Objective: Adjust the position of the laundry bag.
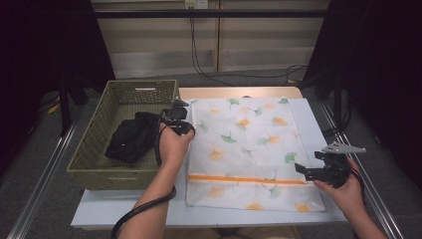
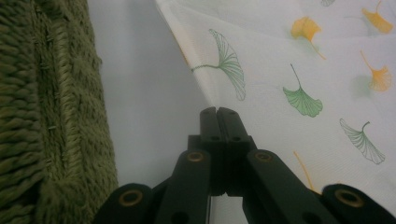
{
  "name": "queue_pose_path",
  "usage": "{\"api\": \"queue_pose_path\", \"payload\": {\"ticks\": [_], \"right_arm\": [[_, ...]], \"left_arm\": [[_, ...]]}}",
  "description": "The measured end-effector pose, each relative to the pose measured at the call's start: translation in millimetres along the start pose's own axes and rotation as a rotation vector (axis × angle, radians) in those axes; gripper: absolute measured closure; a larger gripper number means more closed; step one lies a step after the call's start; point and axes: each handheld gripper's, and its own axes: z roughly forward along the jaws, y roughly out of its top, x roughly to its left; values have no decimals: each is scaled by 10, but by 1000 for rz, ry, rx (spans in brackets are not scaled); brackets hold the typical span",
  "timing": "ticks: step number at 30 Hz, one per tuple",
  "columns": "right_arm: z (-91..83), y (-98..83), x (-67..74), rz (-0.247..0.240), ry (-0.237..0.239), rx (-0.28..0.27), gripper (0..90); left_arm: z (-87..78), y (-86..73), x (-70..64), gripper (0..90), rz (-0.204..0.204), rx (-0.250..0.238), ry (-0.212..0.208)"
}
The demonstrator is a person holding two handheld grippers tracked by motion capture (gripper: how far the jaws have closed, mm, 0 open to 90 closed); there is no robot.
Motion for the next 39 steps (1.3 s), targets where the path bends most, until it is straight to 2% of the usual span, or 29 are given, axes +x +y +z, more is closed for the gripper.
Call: {"api": "queue_pose_path", "payload": {"ticks": [3, 5, 9, 11, 17, 23, 25, 29, 32, 33, 36, 37, 39], "right_arm": [[-3, 2, 0, 4, 2, 1, 80], [6, -1, 1, -2, 2, -1, 80], [11, 1, 11, -1, 5, 5, 81], [11, 3, 16, -2, 6, 4, 81], [7, 1, 20, -1, 7, 5, 81], [6, 1, 21, -7, 7, 3, 81], [8, 1, 21, -13, 14, 2, 81], [3, 3, 21, -9, 12, 1, 81], [1, 1, 19, -9, 9, 0, 81], [1, 1, 19, -9, 9, 0, 81], [1, 2, 18, -10, 10, 0, 81], [1, 2, 18, -10, 10, 0, 81], [1, 1, 21, -9, 14, 3, 81]], "left_arm": [[-11, -9, 24, 899, 8, 8, 20], [-20, -16, 49, 899, -11, 7, 8], [-42, -16, 60, 899, -1, 10, 11], [-50, -16, 69, 898, -18, 7, 2], [-47, -10, 66, 897, -4, 7, 12], [-51, 4, 79, 886, -13, 3, 11], [-54, 3, 79, 814, -9, 1, 15], [-71, 1, 69, 783, -4, -19, 11], [-90, -4, 55, 690, 8, -28, -3], [-91, -9, 43, 690, 7, -36, -7], [-84, -25, 14, 599, 21, -50, -27], [-83, -30, -1, 599, 23, -52, -35], [-74, -42, -30, 529, 52, -61, -40]]}}
